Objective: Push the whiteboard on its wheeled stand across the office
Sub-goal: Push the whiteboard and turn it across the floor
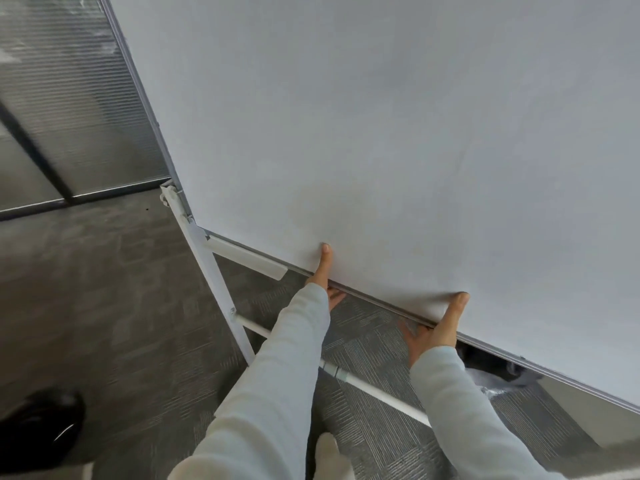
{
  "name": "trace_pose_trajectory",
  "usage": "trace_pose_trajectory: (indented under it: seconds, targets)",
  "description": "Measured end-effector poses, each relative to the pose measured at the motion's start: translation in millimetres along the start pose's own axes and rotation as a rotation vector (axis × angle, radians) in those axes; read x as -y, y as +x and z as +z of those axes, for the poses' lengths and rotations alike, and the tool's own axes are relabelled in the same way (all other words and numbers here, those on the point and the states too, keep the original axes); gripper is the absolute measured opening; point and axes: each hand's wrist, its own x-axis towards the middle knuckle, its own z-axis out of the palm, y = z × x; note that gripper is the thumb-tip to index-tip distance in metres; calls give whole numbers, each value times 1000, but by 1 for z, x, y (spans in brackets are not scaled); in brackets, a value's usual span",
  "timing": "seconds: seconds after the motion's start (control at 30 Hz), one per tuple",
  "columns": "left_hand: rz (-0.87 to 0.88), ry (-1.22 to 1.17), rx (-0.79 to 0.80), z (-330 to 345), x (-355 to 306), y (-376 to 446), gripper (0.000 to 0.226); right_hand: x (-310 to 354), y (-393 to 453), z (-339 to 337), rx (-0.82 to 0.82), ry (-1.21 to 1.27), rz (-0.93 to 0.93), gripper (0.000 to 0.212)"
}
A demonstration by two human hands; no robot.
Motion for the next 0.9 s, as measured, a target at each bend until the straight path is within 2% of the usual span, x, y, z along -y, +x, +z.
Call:
trace_pose_trajectory:
  seconds: [0.17, 0.27, 0.37, 0.47, 0.57, 0.6, 0.7, 0.77, 0.9]
  targets:
    - [31, -31, -50, -20, -55, 52, 118, -32, 26, 70, 34, -62, 78, 154]
    - [45, -65, -95, -29, -90, 82, 112, -49, 37, 116, 37, -123, 106, 146]
    - [51, -88, -151, -39, -122, 110, 124, -65, 49, 163, 22, -130, 127, 149]
    - [64, -127, -178, -50, -150, 137, 125, -79, 63, 203, -2, -143, 99, 120]
    - [82, -146, -207, -62, -181, 162, 121, -98, 76, 243, 1, -160, 138, 143]
    - [88, -138, -212, -65, -191, 168, 118, -103, 80, 255, 7, -167, 144, 144]
    - [107, -128, -253, -77, -216, 187, 110, -122, 91, 286, -4, -179, 155, 115]
    - [115, -144, -266, -86, -232, 201, 110, -133, 99, 305, -7, -195, 158, 108]
    - [134, -164, -305, -111, -271, 234, 126, -162, 113, 357, -13, -247, 162, 100]
